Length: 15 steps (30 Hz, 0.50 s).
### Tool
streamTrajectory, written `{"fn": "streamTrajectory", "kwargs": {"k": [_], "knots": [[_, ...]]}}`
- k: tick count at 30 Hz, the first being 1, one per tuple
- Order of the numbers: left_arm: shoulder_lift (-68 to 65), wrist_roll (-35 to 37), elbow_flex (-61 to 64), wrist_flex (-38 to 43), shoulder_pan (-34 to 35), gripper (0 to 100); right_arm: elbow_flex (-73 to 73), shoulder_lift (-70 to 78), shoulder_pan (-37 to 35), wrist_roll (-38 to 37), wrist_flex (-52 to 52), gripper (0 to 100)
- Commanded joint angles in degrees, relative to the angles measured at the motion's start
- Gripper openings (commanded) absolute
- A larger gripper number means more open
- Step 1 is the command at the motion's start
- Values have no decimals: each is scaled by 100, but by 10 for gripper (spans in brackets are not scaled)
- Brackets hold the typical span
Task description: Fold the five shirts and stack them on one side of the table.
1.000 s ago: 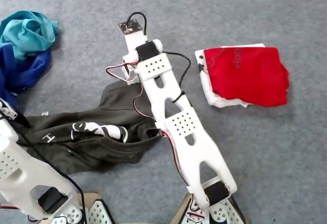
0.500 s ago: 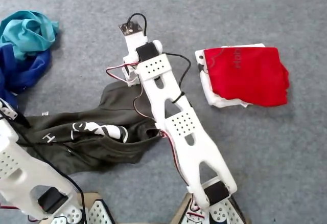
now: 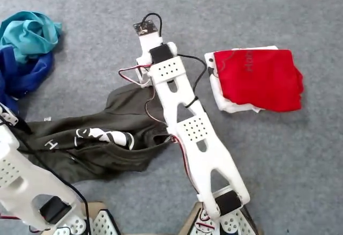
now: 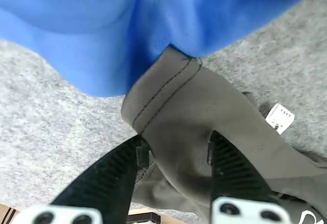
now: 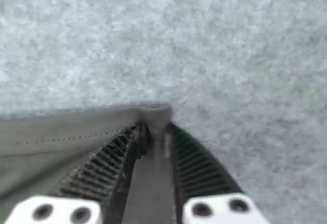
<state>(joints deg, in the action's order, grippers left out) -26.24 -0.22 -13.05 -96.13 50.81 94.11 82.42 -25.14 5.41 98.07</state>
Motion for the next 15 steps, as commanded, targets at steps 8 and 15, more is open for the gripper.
{"fn": "streamTrajectory", "kwargs": {"k": [8,15], "knots": [[352,53,-444,-255,-31,209,198,-31,167,-44,-132,15],[352,642,-1367,-457,-92,213,171,-980,782,-44,-176,15]]}}
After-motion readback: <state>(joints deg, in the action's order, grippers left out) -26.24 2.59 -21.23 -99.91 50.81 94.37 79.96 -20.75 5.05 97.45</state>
